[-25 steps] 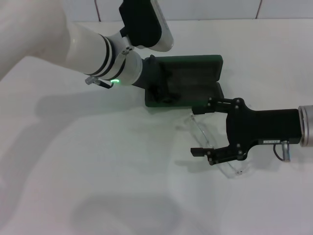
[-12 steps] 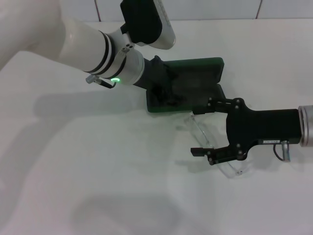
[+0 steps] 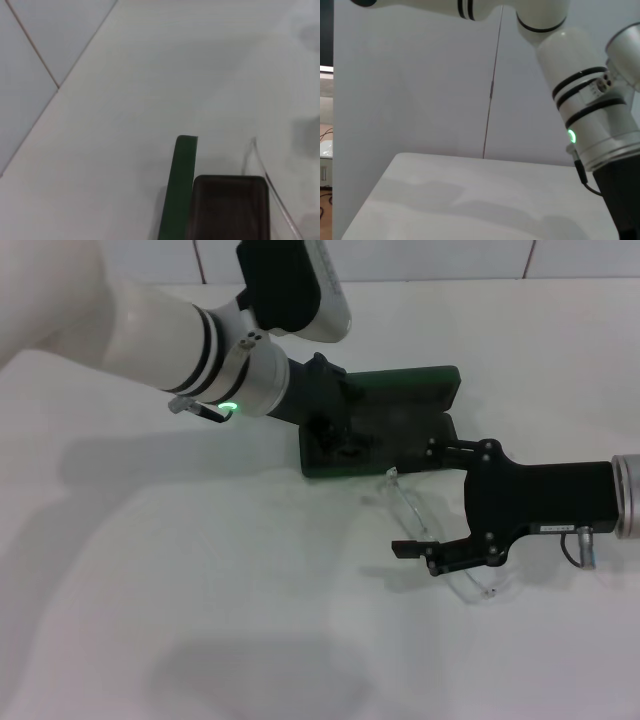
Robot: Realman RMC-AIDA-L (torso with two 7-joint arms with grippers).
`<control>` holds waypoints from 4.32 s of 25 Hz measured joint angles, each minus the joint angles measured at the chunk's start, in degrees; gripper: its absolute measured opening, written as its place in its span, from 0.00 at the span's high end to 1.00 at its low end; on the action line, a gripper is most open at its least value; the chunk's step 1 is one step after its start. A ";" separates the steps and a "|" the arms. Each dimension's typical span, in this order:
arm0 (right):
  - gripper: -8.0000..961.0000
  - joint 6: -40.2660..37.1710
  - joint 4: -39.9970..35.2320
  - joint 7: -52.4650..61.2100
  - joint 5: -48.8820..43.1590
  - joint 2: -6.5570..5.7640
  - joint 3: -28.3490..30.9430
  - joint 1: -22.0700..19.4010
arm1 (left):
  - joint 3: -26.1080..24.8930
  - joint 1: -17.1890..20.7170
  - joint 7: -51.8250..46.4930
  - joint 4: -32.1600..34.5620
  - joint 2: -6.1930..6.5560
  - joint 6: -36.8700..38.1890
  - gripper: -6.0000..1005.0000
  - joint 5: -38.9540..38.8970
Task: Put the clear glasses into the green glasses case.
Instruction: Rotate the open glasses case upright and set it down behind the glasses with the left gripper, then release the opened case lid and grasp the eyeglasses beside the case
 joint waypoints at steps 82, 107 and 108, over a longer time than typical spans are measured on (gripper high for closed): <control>0.56 5.93 -35.94 109.16 -49.13 1.22 -31.93 15.70 | -10.11 24.88 72.47 -21.82 -0.09 6.47 0.37 -77.29; 0.86 7.29 -37.09 100.14 -49.41 0.87 -31.40 12.34 | -10.10 24.99 72.41 -22.07 -0.16 6.47 0.37 -77.58; 0.86 7.12 -38.06 99.10 -49.40 0.84 -30.41 11.52 | -10.11 25.11 72.36 -22.07 -0.17 6.47 0.37 -77.63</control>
